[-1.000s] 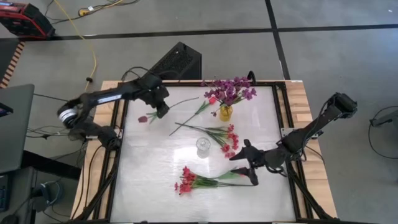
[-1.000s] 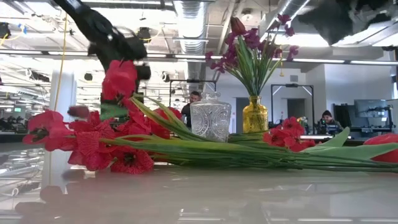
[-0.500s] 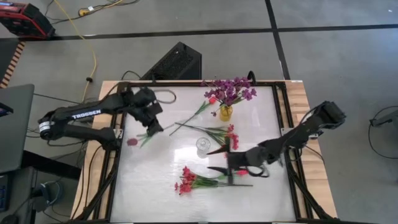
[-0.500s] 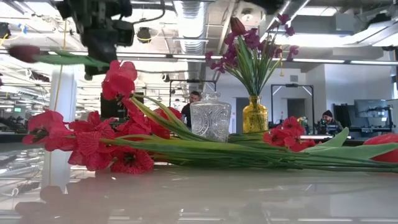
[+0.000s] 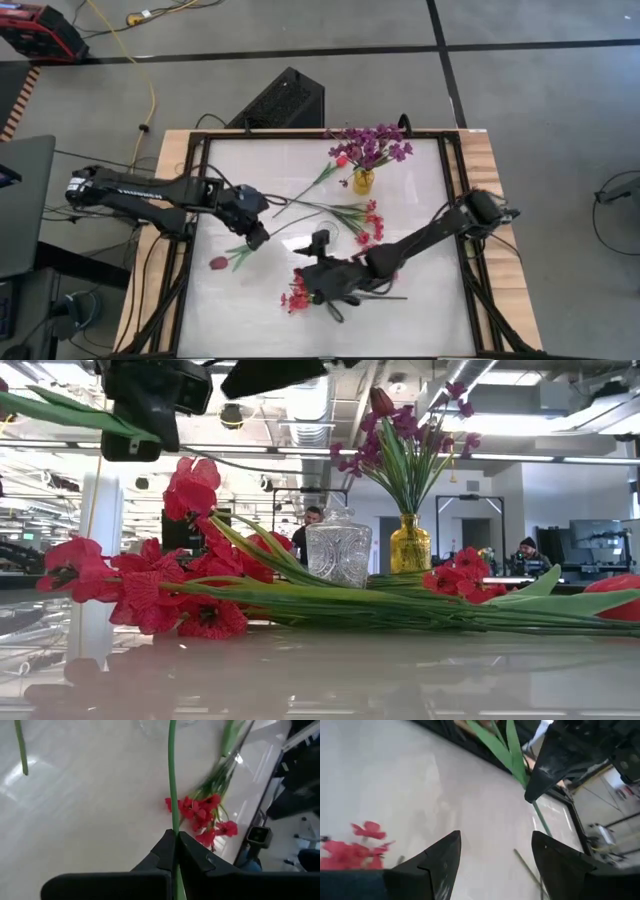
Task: Sort flowers into vase by color
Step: Put the purple flower into the yellow vase
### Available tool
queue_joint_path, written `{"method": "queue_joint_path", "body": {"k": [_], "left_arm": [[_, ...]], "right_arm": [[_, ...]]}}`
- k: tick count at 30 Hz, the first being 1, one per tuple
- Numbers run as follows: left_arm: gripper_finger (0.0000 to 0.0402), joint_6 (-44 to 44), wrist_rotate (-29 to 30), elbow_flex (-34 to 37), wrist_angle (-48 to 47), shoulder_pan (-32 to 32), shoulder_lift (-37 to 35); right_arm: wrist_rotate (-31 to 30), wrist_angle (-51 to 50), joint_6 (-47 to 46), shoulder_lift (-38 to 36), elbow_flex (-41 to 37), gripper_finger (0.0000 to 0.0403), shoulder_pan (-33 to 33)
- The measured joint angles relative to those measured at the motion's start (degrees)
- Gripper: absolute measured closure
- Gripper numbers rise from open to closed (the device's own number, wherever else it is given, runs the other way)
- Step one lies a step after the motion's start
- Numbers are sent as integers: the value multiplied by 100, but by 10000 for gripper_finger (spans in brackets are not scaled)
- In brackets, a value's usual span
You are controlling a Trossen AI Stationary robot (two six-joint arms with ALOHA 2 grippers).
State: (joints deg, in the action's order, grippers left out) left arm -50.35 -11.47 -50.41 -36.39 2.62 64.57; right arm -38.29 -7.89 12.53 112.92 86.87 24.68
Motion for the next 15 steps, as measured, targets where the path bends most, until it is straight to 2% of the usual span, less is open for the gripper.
{"method": "queue_joint_path", "body": {"k": [7, 15], "left_arm": [[401, -229, 21, 4, -19, 256, 190], [402, -227, 16, 4, -4, 307, 217]], "right_arm": [[-109, -432, 4, 622, 907, 133, -304], [50, -709, -10, 648, 1004, 133, -632]]}}
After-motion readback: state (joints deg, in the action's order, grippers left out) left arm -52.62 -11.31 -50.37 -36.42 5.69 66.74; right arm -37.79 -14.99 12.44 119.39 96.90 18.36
